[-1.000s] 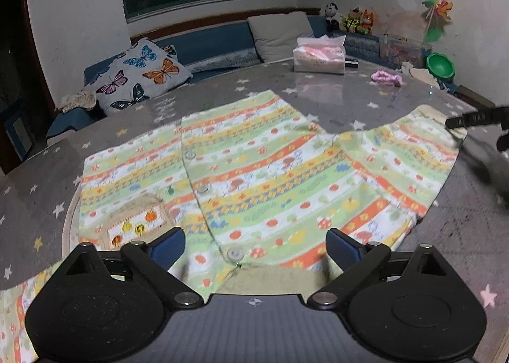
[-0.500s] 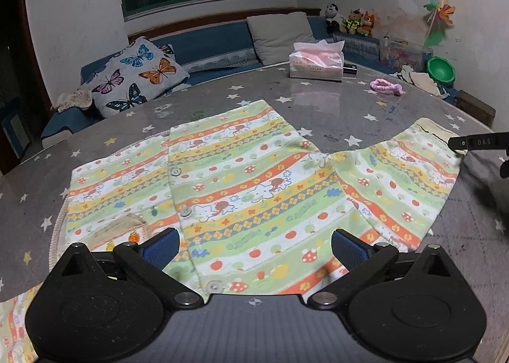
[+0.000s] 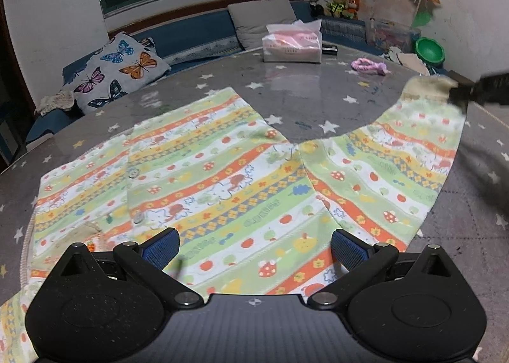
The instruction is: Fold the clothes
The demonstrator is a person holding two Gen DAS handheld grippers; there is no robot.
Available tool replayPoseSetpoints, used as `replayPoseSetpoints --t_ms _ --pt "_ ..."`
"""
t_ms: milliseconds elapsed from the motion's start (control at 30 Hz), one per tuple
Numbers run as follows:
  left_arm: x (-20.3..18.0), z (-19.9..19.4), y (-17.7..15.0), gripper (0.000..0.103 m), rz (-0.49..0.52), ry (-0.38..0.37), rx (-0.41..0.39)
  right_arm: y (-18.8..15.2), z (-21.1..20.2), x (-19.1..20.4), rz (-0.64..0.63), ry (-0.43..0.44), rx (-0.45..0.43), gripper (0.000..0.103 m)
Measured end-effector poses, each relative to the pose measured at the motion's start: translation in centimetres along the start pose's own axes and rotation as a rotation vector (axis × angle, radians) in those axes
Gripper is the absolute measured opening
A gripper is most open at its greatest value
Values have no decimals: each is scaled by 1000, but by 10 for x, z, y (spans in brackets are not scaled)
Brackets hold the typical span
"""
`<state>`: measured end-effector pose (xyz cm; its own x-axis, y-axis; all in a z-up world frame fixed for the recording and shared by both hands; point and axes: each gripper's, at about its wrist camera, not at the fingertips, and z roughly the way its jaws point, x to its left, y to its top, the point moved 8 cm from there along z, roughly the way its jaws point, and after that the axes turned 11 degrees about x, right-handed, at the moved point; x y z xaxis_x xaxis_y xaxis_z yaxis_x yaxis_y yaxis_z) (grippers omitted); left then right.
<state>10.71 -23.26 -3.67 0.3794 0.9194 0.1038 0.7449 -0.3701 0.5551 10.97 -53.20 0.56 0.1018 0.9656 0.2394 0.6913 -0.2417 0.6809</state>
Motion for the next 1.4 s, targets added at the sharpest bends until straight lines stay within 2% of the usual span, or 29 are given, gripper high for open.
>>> replayPoseSetpoints --t_ms 267,467,700,900,1133,1367,1400 --pt "-2 -2 -5 103 1 -9 -13 29 -41 52 -59 119 -53 8" --pt "19 -24 -18 103 -44 -9 -50 45 -68 121 -148 231 -80 8" --pt "64 -55 -49 103 -126 30 -94 42 -75 215 -282 318 -81 8" --pt "108 -73 -80 103 -217 63 -113 25 -68 290 -370 401 -42 8" --pt "144 -81 -112 103 -299 88 -109 -25 -39 365 -482 453 66 8" --pt "158 -84 -125 103 -342 95 -107 -82 1 386 -571 439 238 9" --pt "158 -84 -124 103 -343 96 -107 -87 2 385 -574 446 253 13"
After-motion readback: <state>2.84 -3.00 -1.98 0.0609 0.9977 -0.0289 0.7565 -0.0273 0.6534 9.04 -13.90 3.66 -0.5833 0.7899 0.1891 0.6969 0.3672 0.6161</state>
